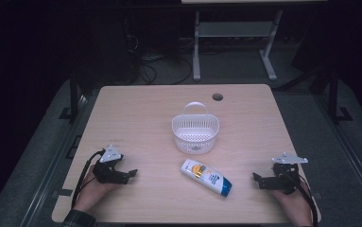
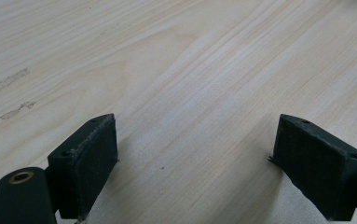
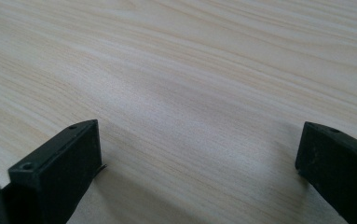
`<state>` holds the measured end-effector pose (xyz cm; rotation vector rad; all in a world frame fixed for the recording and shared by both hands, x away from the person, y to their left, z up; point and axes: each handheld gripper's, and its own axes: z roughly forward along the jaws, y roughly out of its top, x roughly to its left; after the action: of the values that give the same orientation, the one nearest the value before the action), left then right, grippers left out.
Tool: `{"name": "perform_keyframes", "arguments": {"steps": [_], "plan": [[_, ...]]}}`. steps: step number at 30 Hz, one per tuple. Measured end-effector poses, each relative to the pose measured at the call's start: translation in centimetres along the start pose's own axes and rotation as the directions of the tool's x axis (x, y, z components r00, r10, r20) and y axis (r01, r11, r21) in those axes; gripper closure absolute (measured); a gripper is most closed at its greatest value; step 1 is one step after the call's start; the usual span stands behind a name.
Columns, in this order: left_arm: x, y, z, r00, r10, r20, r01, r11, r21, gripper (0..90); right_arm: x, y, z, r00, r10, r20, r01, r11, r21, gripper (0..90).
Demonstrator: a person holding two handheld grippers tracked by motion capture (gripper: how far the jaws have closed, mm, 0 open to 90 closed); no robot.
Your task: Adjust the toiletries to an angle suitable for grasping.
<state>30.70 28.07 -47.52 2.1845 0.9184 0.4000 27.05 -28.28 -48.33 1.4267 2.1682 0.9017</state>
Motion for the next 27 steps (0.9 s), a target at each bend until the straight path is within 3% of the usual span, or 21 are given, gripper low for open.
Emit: {"name": "perform_keyframes", "arguments": {"steps": [13, 17, 21, 27], "plan": [[0.0, 0.0, 0.0, 1.0000, 0.004, 0.001, -0.004, 1.0000, 0.001, 13.0, 0.0, -0.1, -0.2, 1.0000, 0.007, 0.004, -0.007, 1.0000, 0.003, 1.0], [-0.1, -0.1, 0.0, 1.0000, 0.003, 0.003, -0.003, 1.0000, -0.003, 13.0, -0.1, 0.1, -1.0, 0.9994, 0.024, 0.024, -0.025, 0.9993, 0.026, 20.0], [-0.1, -0.1, 0.0, 1.0000, 0.004, 0.005, -0.004, 1.0000, -0.001, 13.0, -0.2, 0.3, -1.5, 0.9985, 0.051, 0.020, -0.052, 0.9975, 0.047, 30.3], [-0.1, -0.1, 0.0, 0.9999, 0.009, 0.008, -0.009, 1.0000, -0.003, 13.0, -0.3, 0.4, -2.1, 0.9939, 0.078, -0.077, -0.076, 0.9967, 0.029, 56.9]]}}
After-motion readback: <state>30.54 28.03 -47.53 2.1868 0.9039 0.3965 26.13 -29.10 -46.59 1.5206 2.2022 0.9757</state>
